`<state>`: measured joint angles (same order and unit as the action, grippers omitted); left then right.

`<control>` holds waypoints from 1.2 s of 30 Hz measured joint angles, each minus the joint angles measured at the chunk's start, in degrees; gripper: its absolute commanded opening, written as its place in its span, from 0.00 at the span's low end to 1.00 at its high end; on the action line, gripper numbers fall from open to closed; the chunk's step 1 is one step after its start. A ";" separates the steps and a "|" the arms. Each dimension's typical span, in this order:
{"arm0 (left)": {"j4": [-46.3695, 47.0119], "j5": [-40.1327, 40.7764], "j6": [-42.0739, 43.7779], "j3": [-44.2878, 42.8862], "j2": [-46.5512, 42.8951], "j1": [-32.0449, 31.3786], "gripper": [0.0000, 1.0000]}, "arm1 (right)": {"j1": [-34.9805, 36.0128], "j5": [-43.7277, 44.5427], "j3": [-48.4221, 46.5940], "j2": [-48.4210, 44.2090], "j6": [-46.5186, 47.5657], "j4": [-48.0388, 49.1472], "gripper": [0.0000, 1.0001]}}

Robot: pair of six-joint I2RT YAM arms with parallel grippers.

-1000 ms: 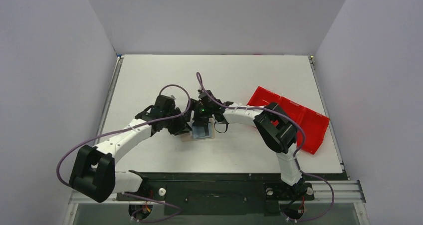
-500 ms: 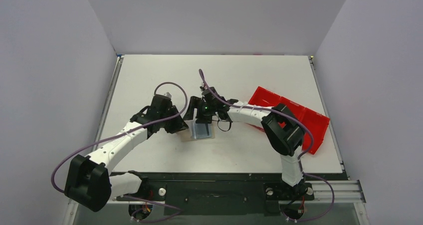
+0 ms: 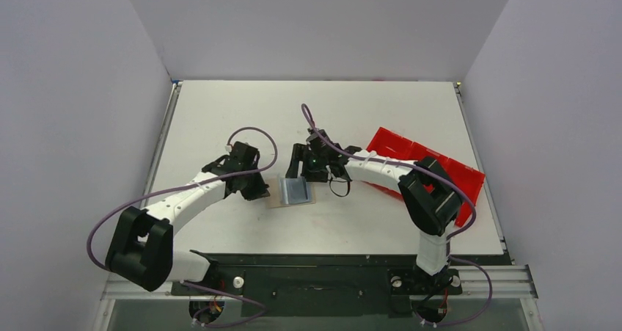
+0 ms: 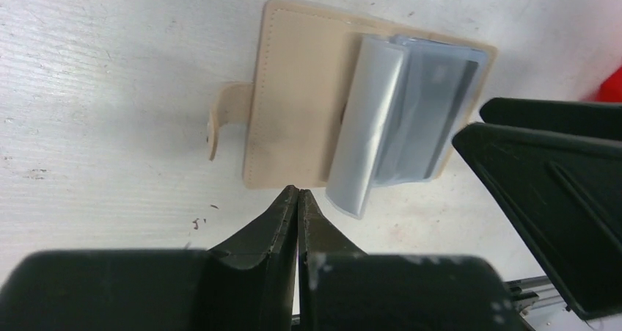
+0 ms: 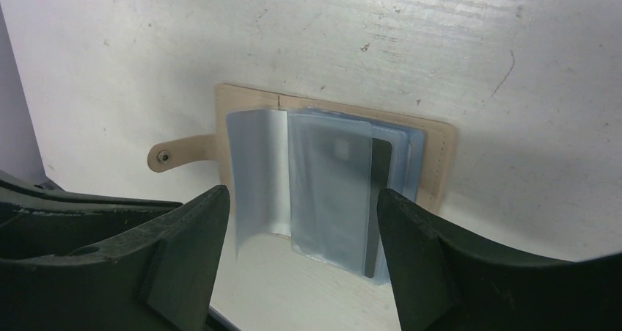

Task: Take the credit cards out of the card holder
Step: Remove the credit card from the card holder.

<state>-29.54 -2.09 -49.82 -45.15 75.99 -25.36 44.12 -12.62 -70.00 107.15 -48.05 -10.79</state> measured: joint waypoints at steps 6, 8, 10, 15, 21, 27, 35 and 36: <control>1.53 1.11 -1.03 0.87 4.39 0.02 0.00 | 0.61 0.83 0.04 0.13 0.72 -0.44 0.70; 2.29 1.66 -1.20 1.25 5.51 0.02 0.00 | 0.68 0.85 0.04 0.42 0.85 -0.44 0.70; 3.04 2.08 -1.51 1.60 6.84 0.07 0.00 | 0.92 0.90 0.04 0.57 0.92 -0.55 0.70; 4.61 2.25 -2.19 2.40 9.11 0.17 0.00 | 1.27 0.92 0.02 0.70 0.92 -0.48 0.70; 4.90 2.19 -2.32 2.40 9.35 0.22 0.00 | 1.99 0.87 -0.68 2.32 0.90 -0.09 0.70; 4.96 1.92 -2.32 2.40 9.44 0.33 0.00 | 2.12 0.83 -0.85 2.67 0.87 0.26 0.70; 4.98 1.86 -2.29 2.40 9.44 0.33 0.00 | 3.54 -1.36 -3.50 5.27 -0.24 1.18 0.70; 5.01 1.84 -2.27 2.40 9.44 0.33 0.00 | 3.72 -2.01 -3.93 5.86 -0.59 1.53 0.70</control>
<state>-24.53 -0.25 -52.10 -42.74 85.43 -25.04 47.83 -14.63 -73.93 113.01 -48.64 -9.26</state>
